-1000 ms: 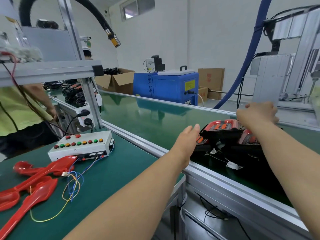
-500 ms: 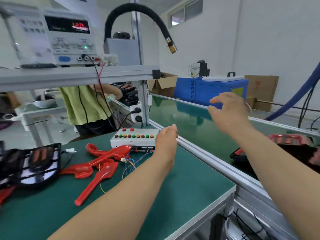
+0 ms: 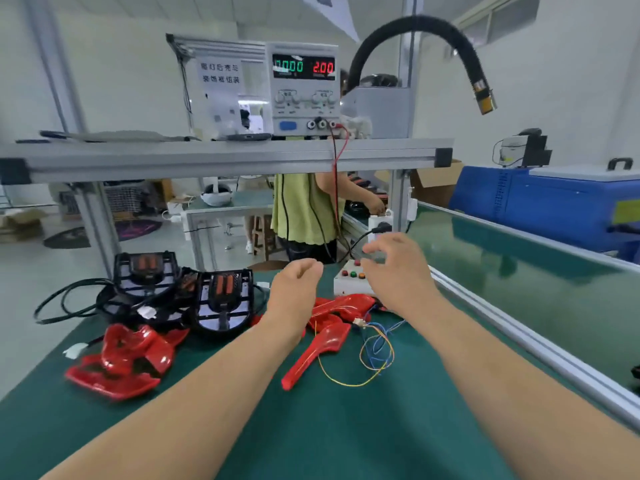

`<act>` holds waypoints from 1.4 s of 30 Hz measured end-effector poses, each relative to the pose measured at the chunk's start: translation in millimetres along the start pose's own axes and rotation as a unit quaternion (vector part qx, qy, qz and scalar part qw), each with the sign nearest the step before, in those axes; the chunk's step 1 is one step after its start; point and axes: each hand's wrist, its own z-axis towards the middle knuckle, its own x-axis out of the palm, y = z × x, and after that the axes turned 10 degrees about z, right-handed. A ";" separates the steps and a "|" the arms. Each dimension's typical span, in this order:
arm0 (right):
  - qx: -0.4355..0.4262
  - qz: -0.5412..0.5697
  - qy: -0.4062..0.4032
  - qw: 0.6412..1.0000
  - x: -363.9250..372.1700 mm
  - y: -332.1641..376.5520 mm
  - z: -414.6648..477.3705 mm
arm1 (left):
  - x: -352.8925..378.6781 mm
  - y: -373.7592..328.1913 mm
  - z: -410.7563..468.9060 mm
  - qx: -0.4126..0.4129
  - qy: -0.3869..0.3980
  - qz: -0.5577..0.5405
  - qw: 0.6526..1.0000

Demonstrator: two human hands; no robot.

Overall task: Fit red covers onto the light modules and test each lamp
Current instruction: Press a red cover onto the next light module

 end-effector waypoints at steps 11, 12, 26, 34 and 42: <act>0.030 0.064 0.106 0.992 116.0 16.9 -29.6 | -106.0 84.8 26.2 0.048 -0.021 0.459 0.887; 0.038 0.076 0.108 0.991 124.0 16.6 -32.7 | -110.5 91.1 29.3 0.044 0.008 0.525 0.850; 0.020 0.110 0.143 0.983 149.3 -1.8 -56.0 | -134.9 111.0 48.7 0.099 0.125 0.657 0.737; 0.046 0.213 0.164 0.962 148.5 1.2 -58.9 | -109.9 78.6 21.5 0.104 -0.023 0.568 0.816; 0.210 0.611 0.325 0.690 138.4 31.4 -68.0 | -61.1 39.0 -32.5 0.154 -0.122 0.536 0.821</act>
